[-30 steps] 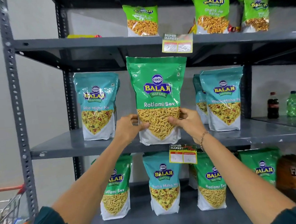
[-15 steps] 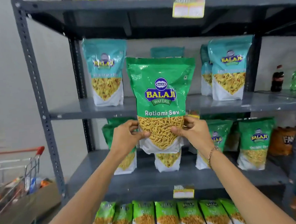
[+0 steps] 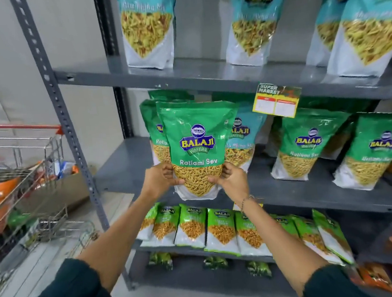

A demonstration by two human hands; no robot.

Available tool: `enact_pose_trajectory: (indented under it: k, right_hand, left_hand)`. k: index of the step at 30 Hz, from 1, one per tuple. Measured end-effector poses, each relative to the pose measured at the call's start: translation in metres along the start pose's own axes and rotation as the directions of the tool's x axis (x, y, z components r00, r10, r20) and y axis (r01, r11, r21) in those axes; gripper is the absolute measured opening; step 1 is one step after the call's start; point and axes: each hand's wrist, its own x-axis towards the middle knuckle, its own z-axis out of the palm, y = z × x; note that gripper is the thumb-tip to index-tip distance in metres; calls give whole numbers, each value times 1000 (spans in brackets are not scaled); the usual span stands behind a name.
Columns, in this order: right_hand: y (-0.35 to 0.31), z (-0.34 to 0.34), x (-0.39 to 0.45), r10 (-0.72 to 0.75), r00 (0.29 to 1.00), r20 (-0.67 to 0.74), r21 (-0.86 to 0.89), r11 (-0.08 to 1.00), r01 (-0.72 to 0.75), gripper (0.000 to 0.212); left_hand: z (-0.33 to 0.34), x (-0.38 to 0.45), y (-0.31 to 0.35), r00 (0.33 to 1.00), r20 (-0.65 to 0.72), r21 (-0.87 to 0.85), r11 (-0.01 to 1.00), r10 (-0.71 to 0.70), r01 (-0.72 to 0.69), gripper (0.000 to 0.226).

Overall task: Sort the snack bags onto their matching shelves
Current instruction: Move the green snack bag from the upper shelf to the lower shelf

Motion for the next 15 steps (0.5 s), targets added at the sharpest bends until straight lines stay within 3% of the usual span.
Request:
enact_pose_trajectory:
  k: [4, 15]
  right_hand:
    - [18, 12, 28, 38, 999, 17, 19, 999, -38, 43]
    - [51, 29, 84, 94, 995, 27, 85, 992, -96, 38]
  left_hand:
    - [8, 26, -13, 999, -6, 22, 999, -37, 37, 39]
    - [18, 86, -31, 994, -43, 82, 991, -103, 106, 49]
